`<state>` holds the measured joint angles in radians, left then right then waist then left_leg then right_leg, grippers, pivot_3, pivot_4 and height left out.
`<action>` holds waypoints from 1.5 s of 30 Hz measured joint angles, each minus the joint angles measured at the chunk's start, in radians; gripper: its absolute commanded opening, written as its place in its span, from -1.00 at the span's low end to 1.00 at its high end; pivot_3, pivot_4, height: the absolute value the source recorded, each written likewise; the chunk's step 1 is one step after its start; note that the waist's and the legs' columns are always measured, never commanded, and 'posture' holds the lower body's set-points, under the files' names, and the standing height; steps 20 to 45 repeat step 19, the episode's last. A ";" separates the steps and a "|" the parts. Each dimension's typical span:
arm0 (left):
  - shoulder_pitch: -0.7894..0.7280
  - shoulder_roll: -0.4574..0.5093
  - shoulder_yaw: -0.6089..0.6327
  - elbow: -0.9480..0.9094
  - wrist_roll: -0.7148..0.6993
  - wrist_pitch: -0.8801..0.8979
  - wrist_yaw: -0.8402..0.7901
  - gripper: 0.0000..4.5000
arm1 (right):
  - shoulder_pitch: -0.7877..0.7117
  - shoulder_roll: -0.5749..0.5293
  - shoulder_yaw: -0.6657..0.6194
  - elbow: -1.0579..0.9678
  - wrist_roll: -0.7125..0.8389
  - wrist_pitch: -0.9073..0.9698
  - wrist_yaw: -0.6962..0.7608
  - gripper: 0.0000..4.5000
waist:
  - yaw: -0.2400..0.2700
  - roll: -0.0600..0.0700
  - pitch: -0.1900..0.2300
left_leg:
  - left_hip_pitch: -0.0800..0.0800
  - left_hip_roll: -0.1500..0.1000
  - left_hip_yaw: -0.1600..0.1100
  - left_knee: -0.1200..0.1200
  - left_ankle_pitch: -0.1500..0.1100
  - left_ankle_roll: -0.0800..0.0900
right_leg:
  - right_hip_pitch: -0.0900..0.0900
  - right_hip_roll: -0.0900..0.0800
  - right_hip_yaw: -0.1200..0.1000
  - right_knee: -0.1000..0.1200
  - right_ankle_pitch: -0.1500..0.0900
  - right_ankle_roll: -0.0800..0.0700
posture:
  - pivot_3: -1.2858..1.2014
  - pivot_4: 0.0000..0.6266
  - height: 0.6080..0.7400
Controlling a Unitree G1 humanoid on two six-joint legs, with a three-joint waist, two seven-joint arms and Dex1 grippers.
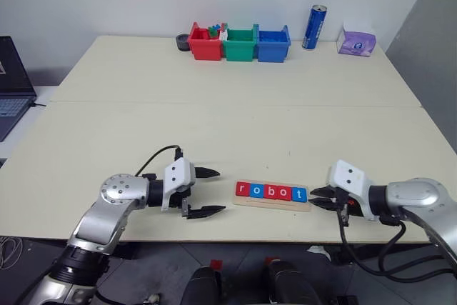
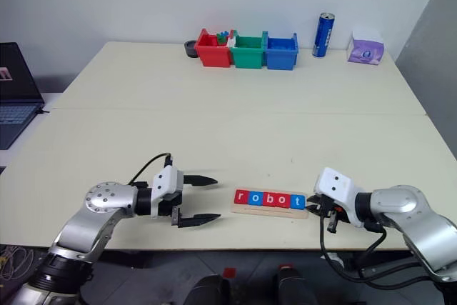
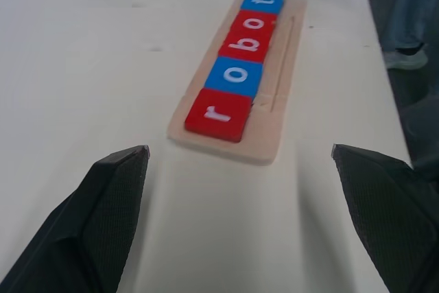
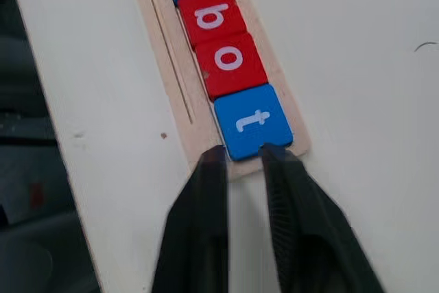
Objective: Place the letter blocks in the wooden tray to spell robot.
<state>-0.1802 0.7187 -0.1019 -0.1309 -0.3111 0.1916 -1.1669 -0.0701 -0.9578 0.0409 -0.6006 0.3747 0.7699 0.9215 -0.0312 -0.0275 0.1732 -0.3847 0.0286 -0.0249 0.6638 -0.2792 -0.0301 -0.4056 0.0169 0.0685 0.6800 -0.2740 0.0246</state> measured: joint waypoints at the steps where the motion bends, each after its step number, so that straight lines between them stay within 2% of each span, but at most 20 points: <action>1: 0.006 0.012 0.006 -0.019 -0.002 0.011 -0.001 1.00 | 0.015 0.000 -0.019 -0.010 0.022 -0.001 0.016 -0.03 | 0.000 0.000 0.000 | 0.000 0.000 0.000 0.000 0.000 0.000 | 0.000 0.000 0.000 0.000 0.000 0.000 | 0.03 -0.52 1.00; 7: 0.008 0.043 0.023 -0.051 -0.007 0.022 -0.019 1.00 | 0.020 -0.015 -0.121 -0.020 0.124 -0.009 0.084 0.91 | 0.000 0.000 0.000 | 0.001 0.000 0.001 0.000 0.000 0.000 | 0.000 0.000 0.000 0.000 0.000 0.000 | 0.03 -0.52 1.00; 8: 0.004 0.043 0.023 -0.050 -0.008 0.022 -0.025 1.00 | 0.018 -0.015 -0.139 -0.018 0.142 -0.009 0.094 0.98 | 0.000 0.000 0.000 | 0.001 0.000 0.001 0.000 0.000 0.000 | 0.000 0.000 0.000 0.000 0.000 0.000 | 0.03 -0.52 1.00; 16: -0.030 0.037 0.023 -0.051 -0.045 0.026 -0.048 1.00 | 0.010 -0.020 -0.199 0.020 0.195 -0.068 0.148 0.98 | 0.000 -0.001 0.001 | 0.000 0.000 0.002 0.000 0.000 0.000 | 0.000 0.000 0.000 0.000 0.000 0.000 | 0.03 -0.52 1.00; 45: -0.031 0.031 0.023 -0.051 -0.057 0.026 -0.062 1.00 | 0.013 -0.027 -0.199 0.023 0.195 -0.088 0.150 0.98 | 0.001 -0.001 0.001 | 0.000 0.000 0.002 0.000 0.000 0.000 | 0.000 0.000 0.000 0.000 0.000 0.000 | 0.03 -0.52 1.00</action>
